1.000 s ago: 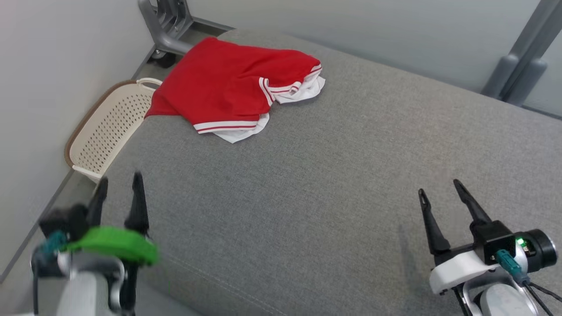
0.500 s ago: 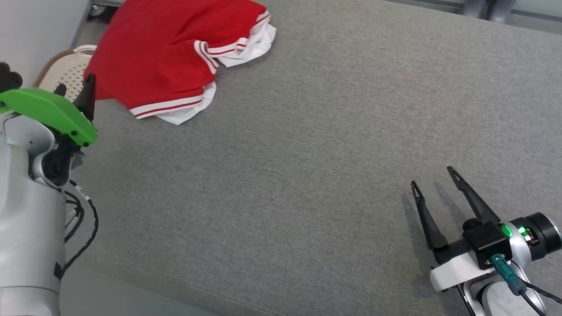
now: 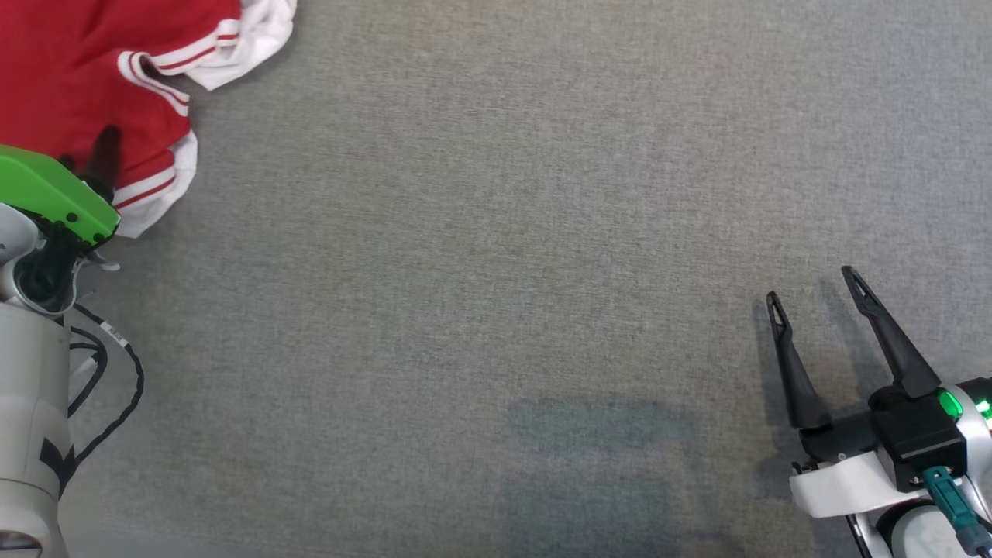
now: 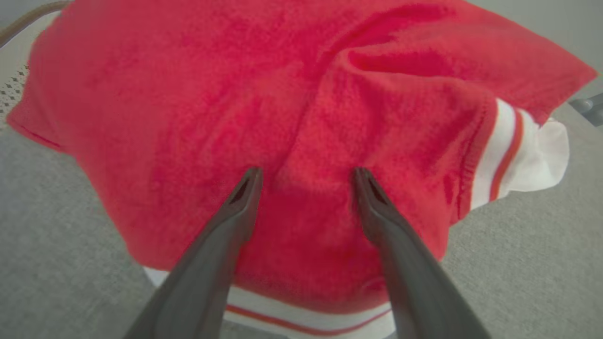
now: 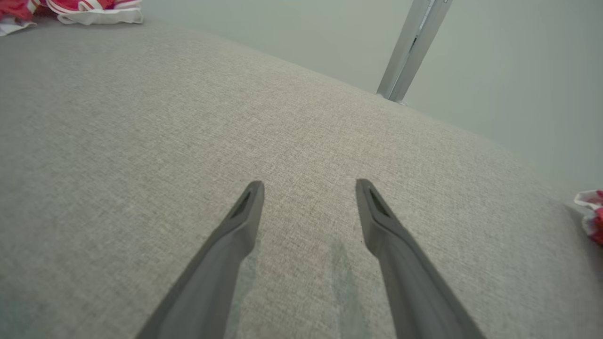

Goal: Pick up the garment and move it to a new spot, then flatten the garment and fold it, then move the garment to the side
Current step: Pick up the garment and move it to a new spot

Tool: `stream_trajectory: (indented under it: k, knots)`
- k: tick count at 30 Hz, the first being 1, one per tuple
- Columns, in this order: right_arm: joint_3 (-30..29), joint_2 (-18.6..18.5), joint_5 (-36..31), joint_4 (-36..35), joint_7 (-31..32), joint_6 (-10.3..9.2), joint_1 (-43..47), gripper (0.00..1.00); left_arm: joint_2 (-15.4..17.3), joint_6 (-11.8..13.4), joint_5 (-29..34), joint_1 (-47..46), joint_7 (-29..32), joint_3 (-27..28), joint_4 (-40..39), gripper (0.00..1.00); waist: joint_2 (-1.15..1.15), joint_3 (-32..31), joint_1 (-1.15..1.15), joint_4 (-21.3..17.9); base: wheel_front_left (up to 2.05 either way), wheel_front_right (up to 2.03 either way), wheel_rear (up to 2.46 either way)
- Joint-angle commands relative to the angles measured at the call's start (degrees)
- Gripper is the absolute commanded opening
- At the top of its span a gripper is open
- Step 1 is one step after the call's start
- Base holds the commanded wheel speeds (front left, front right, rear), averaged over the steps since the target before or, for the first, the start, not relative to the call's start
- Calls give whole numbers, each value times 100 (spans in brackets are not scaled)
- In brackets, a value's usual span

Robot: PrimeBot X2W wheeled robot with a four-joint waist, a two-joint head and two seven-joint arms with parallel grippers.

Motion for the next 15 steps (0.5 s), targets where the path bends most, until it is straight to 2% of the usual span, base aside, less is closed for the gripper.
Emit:
stream_trajectory:
  k: [1,4,5,6,7,11,15]
  knots:
    - [-47,11,-55,-142,39,-8,65,100,12,0,-65,-89,-47,-75,124,100,49,425,-1,-384,0,0,0]
    - [-95,27,-74,-330,103,-8,140,100,-63,0,-190,-49,-61,-212,341,100,49,466,-1,-387,0,0,0]
    - [-113,21,-73,-375,123,-8,153,100,-92,0,-223,-29,-55,-275,383,63,49,468,-1,-383,0,0,0]
    - [-135,22,-72,-414,138,-8,157,100,-110,0,-249,-5,-72,-336,421,34,49,464,-1,-373,0,0,0]
    - [-158,28,-71,-433,153,-8,168,100,-123,0,-262,15,-89,-399,458,0,49,450,-1,-355,0,0,0]
    - [-211,69,-40,-421,147,-8,163,100,-170,-5,-289,-4,-107,-741,315,0,49,340,-1,-231,0,0,0]
    - [-184,129,47,-179,48,-8,43,100,-229,-29,-709,13,23,-1073,-482,0,49,82,-1,-98,0,0,0]
